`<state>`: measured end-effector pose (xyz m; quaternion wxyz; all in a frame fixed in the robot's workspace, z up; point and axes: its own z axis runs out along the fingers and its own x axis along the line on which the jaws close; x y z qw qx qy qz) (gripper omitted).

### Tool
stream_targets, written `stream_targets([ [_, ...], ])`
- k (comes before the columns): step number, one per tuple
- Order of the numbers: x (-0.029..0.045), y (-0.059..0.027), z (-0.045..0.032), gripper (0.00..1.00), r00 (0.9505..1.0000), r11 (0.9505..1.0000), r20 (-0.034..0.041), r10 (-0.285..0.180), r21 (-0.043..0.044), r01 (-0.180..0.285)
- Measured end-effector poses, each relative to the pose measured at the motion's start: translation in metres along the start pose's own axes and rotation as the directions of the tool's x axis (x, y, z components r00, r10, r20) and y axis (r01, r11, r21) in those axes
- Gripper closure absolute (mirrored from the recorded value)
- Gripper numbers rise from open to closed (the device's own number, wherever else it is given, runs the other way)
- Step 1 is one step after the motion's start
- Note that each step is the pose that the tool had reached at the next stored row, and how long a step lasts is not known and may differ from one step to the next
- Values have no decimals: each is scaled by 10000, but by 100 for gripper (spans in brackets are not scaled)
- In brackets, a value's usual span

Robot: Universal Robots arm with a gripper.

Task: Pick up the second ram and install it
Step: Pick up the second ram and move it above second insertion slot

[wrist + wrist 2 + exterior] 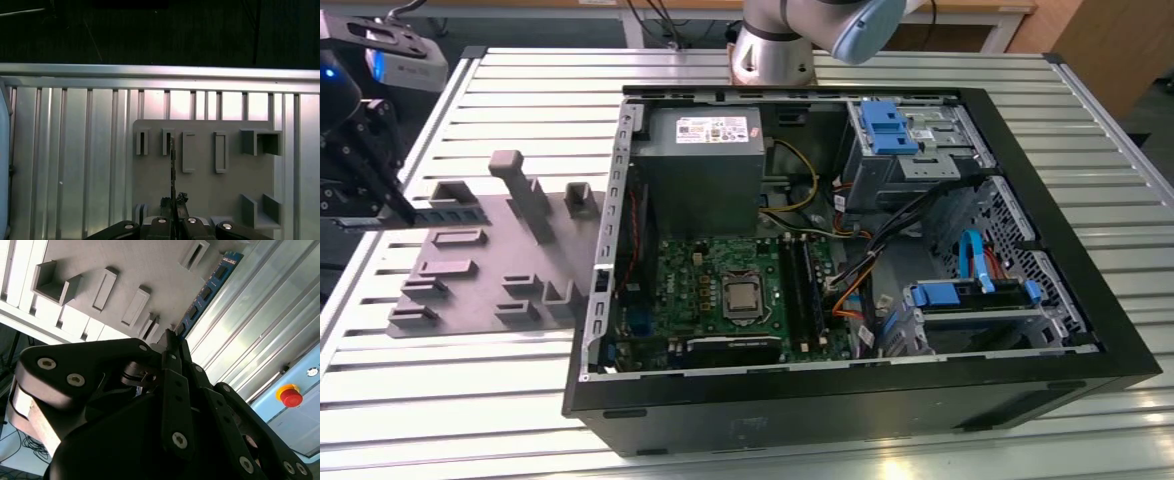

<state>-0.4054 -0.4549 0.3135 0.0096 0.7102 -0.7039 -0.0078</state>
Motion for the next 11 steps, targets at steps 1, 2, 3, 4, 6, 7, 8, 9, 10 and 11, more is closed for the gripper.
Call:
stream_targets([
  [1,0,0,-6,86,10000,10000,0,0,0,0],
  [2,0,0,-11,86,10000,10000,0,0,1,0],
  [3,0,0,-18,86,10000,10000,0,0,0,0],
  [4,0,1,-23,86,10000,10000,0,0,0,0],
  [6,0,1,-33,86,10000,10000,0,0,1,0],
  [7,0,1,-39,86,10000,10000,0,0,0,0],
  [8,0,1,-44,86,10000,10000,0,0,0,0],
  [9,0,1,-48,86,10000,10000,0,0,0,0],
  [10,0,1,-53,86,10000,10000,0,0,0,0],
  [11,0,2,-58,86,10000,10000,0,0,1,0],
])
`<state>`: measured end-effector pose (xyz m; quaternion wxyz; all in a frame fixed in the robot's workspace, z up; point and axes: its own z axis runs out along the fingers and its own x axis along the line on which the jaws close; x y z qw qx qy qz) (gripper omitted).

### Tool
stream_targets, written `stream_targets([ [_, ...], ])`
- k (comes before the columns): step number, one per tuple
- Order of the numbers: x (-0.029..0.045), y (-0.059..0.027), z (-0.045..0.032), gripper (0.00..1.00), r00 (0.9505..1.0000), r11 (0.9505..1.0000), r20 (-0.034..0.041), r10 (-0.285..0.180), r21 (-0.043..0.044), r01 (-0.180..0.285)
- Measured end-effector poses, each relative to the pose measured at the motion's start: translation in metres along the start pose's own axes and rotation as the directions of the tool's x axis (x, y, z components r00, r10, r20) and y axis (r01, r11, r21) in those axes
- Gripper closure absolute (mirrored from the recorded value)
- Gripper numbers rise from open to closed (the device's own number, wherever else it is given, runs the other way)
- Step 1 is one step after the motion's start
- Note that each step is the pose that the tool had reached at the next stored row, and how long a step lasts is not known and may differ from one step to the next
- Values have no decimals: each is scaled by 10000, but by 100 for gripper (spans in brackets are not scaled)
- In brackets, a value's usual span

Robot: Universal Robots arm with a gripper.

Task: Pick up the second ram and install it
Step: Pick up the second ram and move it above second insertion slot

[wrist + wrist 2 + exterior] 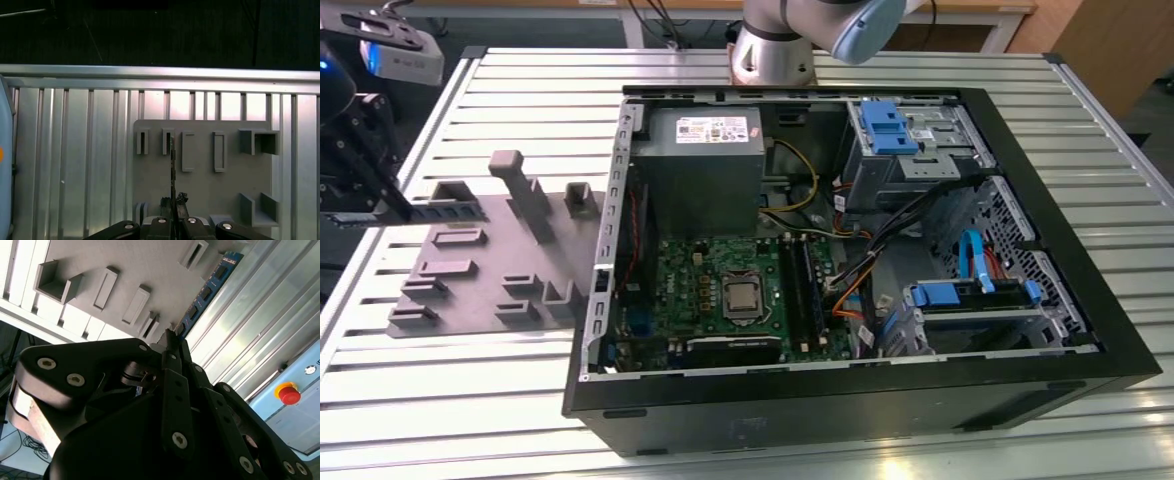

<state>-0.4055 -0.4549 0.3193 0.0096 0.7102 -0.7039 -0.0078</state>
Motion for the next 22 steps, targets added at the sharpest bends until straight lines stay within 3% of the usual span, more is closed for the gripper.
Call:
stream_targets([
  [22,1,5,-195,86,10000,10000,-1,0,-1,0],
])
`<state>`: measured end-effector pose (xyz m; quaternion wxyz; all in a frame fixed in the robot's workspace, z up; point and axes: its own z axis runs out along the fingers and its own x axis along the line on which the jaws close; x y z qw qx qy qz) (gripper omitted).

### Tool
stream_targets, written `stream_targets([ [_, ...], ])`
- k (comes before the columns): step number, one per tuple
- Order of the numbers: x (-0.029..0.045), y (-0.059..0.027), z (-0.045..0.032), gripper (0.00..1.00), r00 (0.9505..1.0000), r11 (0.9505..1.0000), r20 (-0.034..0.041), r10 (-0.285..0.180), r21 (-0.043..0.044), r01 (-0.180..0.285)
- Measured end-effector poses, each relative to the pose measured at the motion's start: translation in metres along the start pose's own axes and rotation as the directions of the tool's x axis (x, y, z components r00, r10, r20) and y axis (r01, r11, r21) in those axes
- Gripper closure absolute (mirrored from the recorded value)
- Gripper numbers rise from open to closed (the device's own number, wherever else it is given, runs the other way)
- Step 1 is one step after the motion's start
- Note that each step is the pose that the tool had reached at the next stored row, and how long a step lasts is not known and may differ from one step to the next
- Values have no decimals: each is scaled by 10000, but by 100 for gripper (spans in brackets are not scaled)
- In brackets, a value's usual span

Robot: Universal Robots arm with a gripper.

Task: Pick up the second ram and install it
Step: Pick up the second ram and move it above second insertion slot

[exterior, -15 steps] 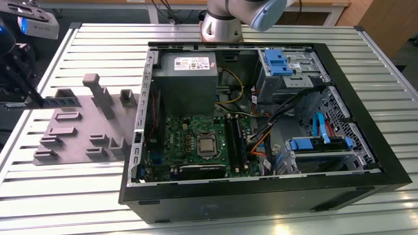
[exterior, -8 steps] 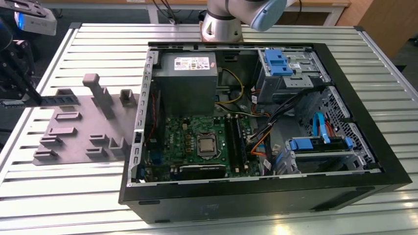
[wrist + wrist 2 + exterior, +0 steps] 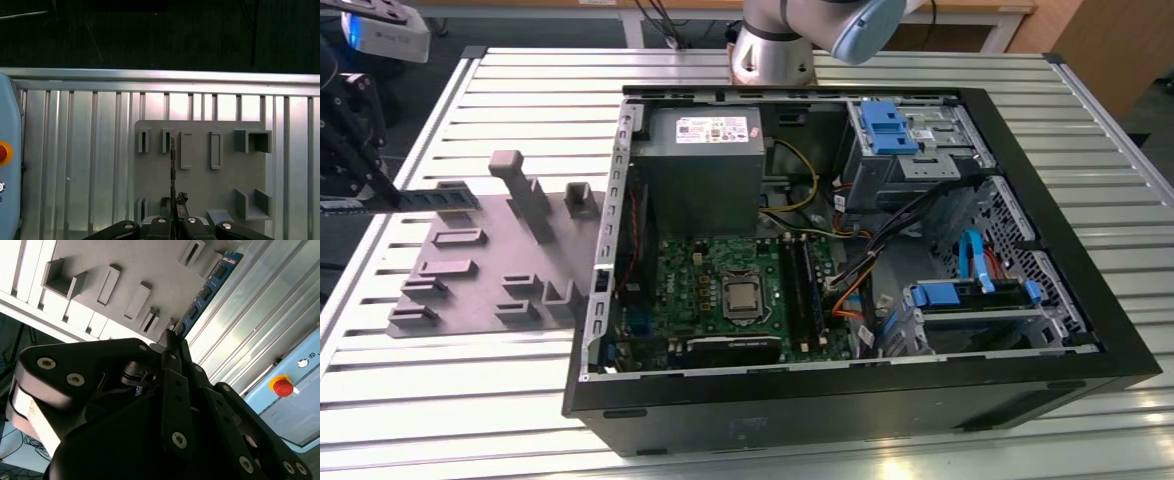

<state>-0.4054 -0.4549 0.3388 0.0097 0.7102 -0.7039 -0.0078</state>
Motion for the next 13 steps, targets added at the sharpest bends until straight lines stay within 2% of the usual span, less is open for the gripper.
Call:
stream_targets([
  [13,0,4,-137,86,10000,10000,1,1,1,-1],
])
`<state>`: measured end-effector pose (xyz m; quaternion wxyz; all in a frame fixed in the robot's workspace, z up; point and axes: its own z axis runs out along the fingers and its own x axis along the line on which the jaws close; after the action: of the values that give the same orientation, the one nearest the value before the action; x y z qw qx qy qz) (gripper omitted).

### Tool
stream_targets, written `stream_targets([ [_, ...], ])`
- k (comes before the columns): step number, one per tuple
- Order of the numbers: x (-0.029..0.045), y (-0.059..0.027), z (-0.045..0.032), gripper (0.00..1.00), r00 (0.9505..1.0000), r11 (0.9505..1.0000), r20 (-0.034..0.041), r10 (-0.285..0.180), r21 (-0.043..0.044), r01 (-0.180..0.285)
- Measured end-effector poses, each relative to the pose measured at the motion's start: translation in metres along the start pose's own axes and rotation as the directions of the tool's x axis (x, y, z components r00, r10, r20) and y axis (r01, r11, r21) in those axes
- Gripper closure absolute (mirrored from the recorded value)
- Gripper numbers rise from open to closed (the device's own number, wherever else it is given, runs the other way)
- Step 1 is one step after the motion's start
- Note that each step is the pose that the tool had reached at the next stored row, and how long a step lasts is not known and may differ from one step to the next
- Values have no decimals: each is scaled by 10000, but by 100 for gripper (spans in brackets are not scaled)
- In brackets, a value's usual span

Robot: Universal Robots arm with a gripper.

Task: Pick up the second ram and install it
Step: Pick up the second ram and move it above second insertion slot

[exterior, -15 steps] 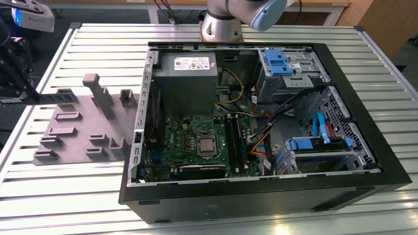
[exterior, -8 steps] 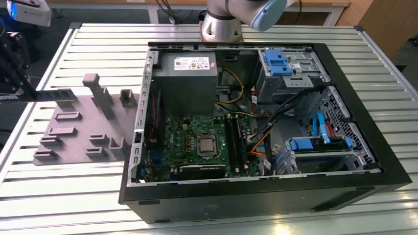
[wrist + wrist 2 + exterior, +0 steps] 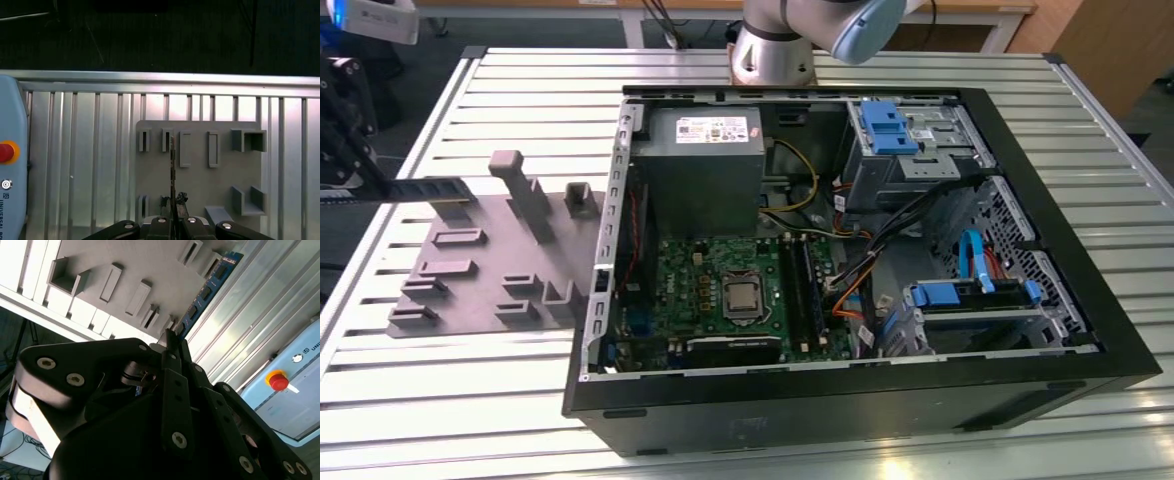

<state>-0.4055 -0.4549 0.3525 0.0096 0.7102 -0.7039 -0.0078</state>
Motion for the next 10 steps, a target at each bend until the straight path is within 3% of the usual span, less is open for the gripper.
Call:
stream_targets([
  [10,0,2,-84,86,10000,10000,-1,0,-1,0],
])
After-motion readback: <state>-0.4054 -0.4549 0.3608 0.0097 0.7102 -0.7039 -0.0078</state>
